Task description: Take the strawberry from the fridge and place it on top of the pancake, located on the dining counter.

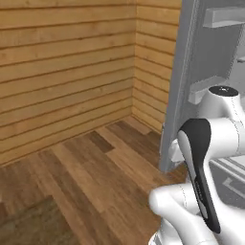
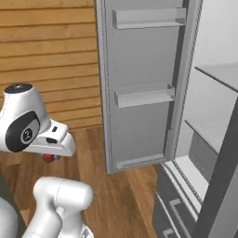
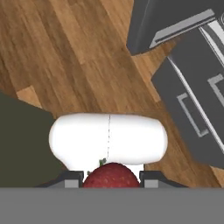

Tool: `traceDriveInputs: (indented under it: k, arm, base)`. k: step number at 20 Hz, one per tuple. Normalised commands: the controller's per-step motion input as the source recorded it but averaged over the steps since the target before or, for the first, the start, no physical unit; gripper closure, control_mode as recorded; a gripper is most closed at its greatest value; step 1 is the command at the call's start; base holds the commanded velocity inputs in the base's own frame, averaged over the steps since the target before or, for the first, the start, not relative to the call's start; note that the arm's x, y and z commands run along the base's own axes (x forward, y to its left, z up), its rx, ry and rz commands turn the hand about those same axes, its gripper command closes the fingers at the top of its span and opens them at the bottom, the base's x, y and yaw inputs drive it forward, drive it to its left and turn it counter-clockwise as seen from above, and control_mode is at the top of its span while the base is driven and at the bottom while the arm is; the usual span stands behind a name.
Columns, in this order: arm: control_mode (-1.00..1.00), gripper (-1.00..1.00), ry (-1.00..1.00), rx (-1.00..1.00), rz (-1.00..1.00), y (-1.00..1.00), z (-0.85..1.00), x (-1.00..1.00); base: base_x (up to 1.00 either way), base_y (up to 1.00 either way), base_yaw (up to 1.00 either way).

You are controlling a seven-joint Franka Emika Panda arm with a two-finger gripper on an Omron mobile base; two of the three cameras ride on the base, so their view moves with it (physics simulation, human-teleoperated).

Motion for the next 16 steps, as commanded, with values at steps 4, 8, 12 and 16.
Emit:
traceDriveInputs:
  k: [4,8,12,16]
  arm:
    - [1.0,1.0,0.0,0.0,0.0,0.0,0.0,0.0]
    - [1.0,1.0,0.0,0.0,0.0,0.0,0.0,0.0]
    - [1.0,1.0,0.0,0.0,0.0,0.0,0.0,0.0]
    - [1.0,1.0,0.0,0.0,0.0,0.0,0.0,0.0]
  base:
    - [-0.88,0.53,0.68]
    - [-0.14,0.3,0.64]
    - [0.01,0.37,0.41]
    - [0.58,0.0,0.06]
